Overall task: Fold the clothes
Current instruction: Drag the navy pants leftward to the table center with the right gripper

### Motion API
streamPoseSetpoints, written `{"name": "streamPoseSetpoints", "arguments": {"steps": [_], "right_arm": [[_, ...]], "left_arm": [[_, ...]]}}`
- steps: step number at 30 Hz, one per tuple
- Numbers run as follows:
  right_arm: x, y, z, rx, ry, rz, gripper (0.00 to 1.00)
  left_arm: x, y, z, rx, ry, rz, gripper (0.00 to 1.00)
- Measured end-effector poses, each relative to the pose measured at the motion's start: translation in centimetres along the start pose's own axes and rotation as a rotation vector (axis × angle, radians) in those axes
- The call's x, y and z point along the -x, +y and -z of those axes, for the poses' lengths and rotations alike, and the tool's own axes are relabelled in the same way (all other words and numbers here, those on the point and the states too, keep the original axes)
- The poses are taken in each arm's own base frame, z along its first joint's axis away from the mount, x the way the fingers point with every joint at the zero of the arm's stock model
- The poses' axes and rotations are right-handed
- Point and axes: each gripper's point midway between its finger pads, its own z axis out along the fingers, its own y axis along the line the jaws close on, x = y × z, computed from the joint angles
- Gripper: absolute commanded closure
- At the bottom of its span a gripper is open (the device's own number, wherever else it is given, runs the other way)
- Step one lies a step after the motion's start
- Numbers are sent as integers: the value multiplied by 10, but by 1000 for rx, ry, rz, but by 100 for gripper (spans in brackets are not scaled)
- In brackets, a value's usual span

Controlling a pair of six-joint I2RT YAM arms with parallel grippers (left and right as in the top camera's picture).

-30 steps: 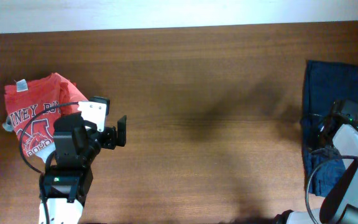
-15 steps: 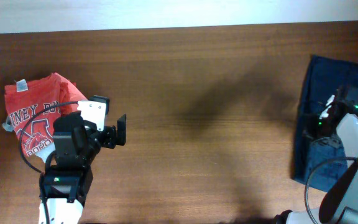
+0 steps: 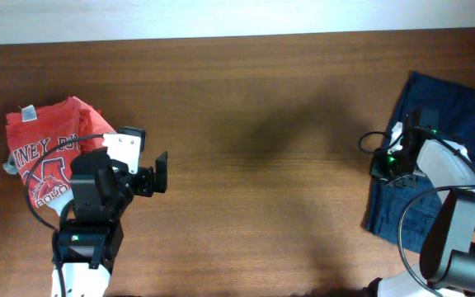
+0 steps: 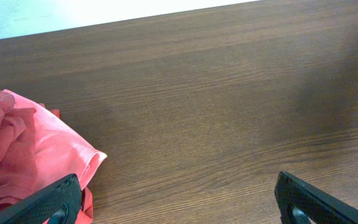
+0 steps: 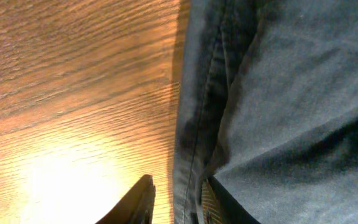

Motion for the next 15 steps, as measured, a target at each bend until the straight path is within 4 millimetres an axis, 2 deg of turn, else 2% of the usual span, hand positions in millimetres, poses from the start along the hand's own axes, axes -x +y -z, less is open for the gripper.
{"name": "streamPoseSetpoints", "arguments": {"steps": [5, 7, 9, 11, 13, 15], "right_arm": [[-8, 2, 9, 5, 51, 28, 69], [-2, 2, 27, 4, 45, 34, 69], [11, 0, 50, 4, -8, 34, 69], [27, -8, 77, -12, -94, 9, 69], [35, -27, 99, -46, -158, -51, 69], [33, -50, 108, -86, -175, -130, 69]], "left_arm": [[5, 1, 0, 2, -21, -3, 1], [11, 1, 0, 5, -45, -6, 1], [18, 2, 1, 8, -73, -9, 1], [22, 2, 1, 9, -87, -11, 1], [22, 2, 1, 10, -89, -11, 1], [22, 2, 1, 9, -89, -11, 1]]}}
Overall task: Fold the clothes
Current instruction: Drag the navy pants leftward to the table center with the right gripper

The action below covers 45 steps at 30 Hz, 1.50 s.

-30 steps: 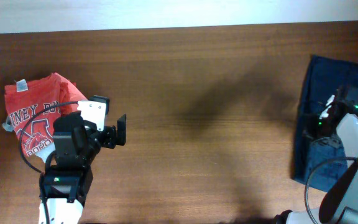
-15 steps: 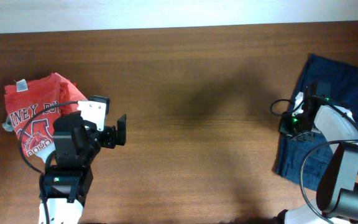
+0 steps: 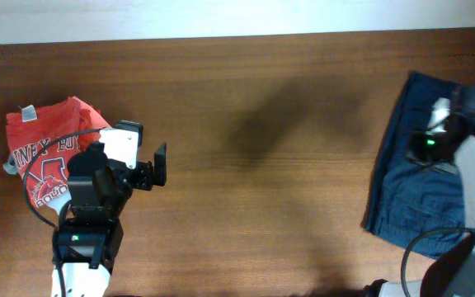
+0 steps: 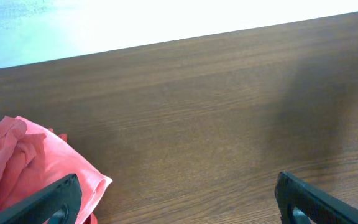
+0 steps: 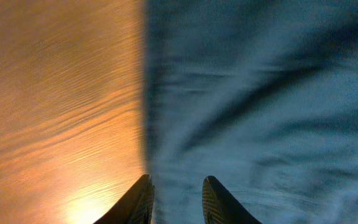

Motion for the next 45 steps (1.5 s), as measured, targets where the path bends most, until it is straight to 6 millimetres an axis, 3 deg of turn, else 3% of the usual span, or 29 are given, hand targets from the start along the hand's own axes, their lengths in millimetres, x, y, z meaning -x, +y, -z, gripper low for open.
{"name": "streamPoseSetpoints", "arguments": {"steps": [5, 12, 17, 23, 28, 34, 40, 45], "right_arm": [[-11, -62, -11, -97, 44, -207, 70], [-41, -121, -36, -195, 129, -400, 70], [-58, -141, -53, -226, 161, -475, 70], [-84, -138, -81, -228, 227, -487, 69], [-99, -125, -97, -214, 261, -460, 69], [-91, -96, -101, -189, 214, -383, 69], [-77, -18, -109, -95, 168, -184, 69], [-77, 77, -111, 54, 131, 56, 69]], "left_arm": [[0, -5, 0, -31, -3, 0, 1], [2, -15, 1, -90, -9, 0, 1], [2, -17, 1, -101, -11, 0, 1], [2, -18, 1, -105, -10, 0, 1], [2, -18, 1, -105, -10, 0, 1], [1, -18, 1, -105, -9, 0, 1], [1, -18, 1, -105, -8, 1, 1], [1, -18, 1, -107, -7, 1, 1]]}}
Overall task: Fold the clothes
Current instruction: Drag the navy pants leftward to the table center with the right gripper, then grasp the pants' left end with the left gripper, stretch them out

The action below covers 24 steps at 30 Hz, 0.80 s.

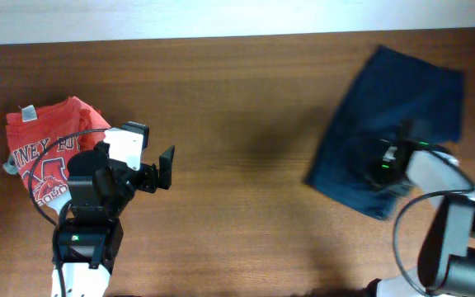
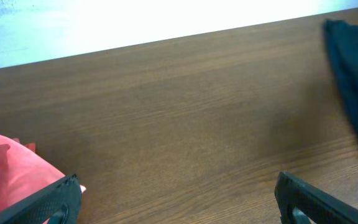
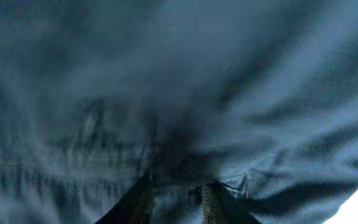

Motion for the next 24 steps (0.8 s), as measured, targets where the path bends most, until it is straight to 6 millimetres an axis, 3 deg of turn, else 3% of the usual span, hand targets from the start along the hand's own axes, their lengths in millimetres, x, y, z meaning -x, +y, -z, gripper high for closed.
{"name": "streamPoseSetpoints", "arguments": {"steps": [5, 7, 10, 15, 18, 21, 23, 24], "right_arm": [[-28, 86, -1, 142, 26, 190, 70], [-47, 123, 0, 216, 47, 278, 69], [-78, 163, 2, 296, 93, 389, 69], [-106, 195, 13, 342, 155, 522, 66], [-94, 203, 32, 330, 144, 557, 65], [-64, 211, 62, 294, 69, 594, 61], [-42, 209, 86, 249, 8, 598, 50], [-25, 205, 108, 222, -44, 606, 38]], "left_arm": [[0, 0, 0, -1, 0, 0, 1], [0, 0, 0, -1, 0, 0, 1], [0, 0, 0, -1, 0, 0, 1], [0, 0, 0, -1, 0, 0, 1], [0, 0, 0, -1, 0, 0, 1], [0, 0, 0, -2, -1, 0, 1], [0, -1, 0, -7, -2, 0, 1], [1, -2, 0, -13, -4, 4, 1]]}}
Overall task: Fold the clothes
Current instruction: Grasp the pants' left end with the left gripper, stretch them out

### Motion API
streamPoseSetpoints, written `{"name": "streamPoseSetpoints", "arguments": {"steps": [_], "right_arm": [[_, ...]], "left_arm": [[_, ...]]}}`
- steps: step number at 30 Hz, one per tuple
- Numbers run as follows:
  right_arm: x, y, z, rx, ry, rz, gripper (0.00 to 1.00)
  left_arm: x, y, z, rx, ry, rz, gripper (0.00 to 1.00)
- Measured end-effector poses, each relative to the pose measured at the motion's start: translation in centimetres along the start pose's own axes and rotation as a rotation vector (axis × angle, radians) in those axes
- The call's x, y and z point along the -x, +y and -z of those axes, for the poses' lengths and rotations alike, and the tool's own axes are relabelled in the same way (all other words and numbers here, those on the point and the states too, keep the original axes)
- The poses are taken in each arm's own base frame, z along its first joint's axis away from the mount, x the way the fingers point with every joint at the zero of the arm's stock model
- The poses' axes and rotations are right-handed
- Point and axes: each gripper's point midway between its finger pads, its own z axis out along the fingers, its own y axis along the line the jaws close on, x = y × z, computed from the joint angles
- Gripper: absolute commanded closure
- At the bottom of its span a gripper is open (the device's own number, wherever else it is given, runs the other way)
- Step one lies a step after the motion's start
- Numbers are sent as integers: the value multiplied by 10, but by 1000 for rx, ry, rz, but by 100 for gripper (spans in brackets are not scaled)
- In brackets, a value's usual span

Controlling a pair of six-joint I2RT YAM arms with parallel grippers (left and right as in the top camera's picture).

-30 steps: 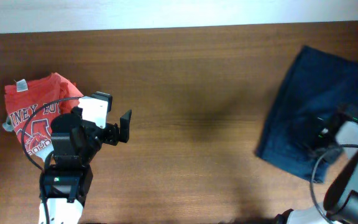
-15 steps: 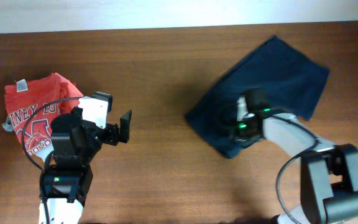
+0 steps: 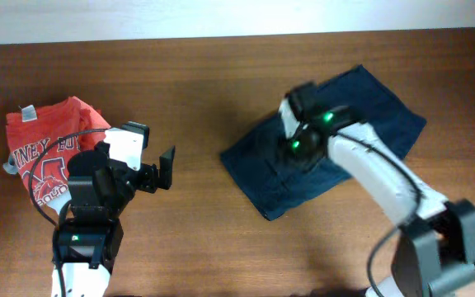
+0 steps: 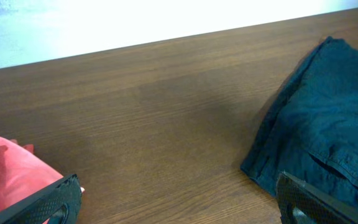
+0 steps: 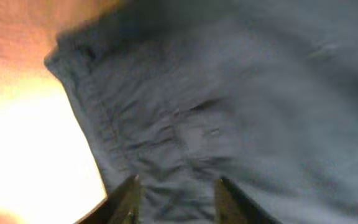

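Note:
Dark blue shorts (image 3: 328, 132) lie spread and slanted on the table right of centre; their edge also shows in the left wrist view (image 4: 328, 118). My right gripper (image 3: 297, 142) is down over their middle, open, its fingers apart with flat cloth showing between them (image 5: 178, 202). A crumpled red T-shirt with white print (image 3: 46, 148) lies at the far left, and a corner of it shows in the left wrist view (image 4: 8, 174). My left gripper (image 3: 160, 169) hovers just right of the shirt, open and holding nothing (image 4: 179, 202).
The brown wooden table (image 3: 204, 82) runs to a white wall along its far edge (image 4: 135, 22). The right arm (image 3: 394, 194) reaches in from the lower right corner. Bare wood lies between shirt and shorts.
The shorts have shifted left from the right side of the table to right of centre, and my right gripper came with them. Its fingers now stand wider apart. The left arm has not moved.
The shorts lay at the table's right edge with my right gripper shut on their left hem. Then the gripper was over them further back. Later shorts and gripper were further left, and now they sit near the centre with the gripper open. The left gripper stayed by the shirt.

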Motion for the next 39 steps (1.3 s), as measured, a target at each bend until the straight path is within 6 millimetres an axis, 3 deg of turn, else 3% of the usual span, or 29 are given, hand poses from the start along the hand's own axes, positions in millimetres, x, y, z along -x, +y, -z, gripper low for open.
{"name": "streamPoseSetpoints", "arguments": {"steps": [1, 4, 7, 10, 16, 23, 29, 33, 35, 39], "right_arm": [[4, -2, 6, -9, -16, -7, 30], [26, -25, 54, -67, -95, -37, 7], [35, -51, 91, -116, -142, -82, 3], [33, -74, 109, -150, -150, -134, 3], [14, -108, 115, -195, -94, -224, 3], [8, -114, 116, -200, -72, -245, 3], [7, -114, 116, -200, -69, -245, 2], [6, -114, 116, -200, -64, -247, 3], [5, -114, 116, -200, -62, -247, 3], [5, -114, 116, -200, -59, -247, 4]], "left_arm": [[1, -1, 0, -6, -3, 4, 1], [3, -6, -6, -43, -13, 49, 1], [-5, -11, -20, -78, 30, 119, 1], [-24, -22, -42, -119, 109, 190, 1], [-68, -58, -95, -220, 257, 328, 1], [-114, -86, -136, -268, 373, 439, 1], [-133, -107, -154, -303, 392, 451, 1], [-134, -121, -164, -340, 370, 430, 3], [-132, -128, -168, -357, 350, 417, 7], [-131, -134, -177, -377, 318, 416, 48]]}}
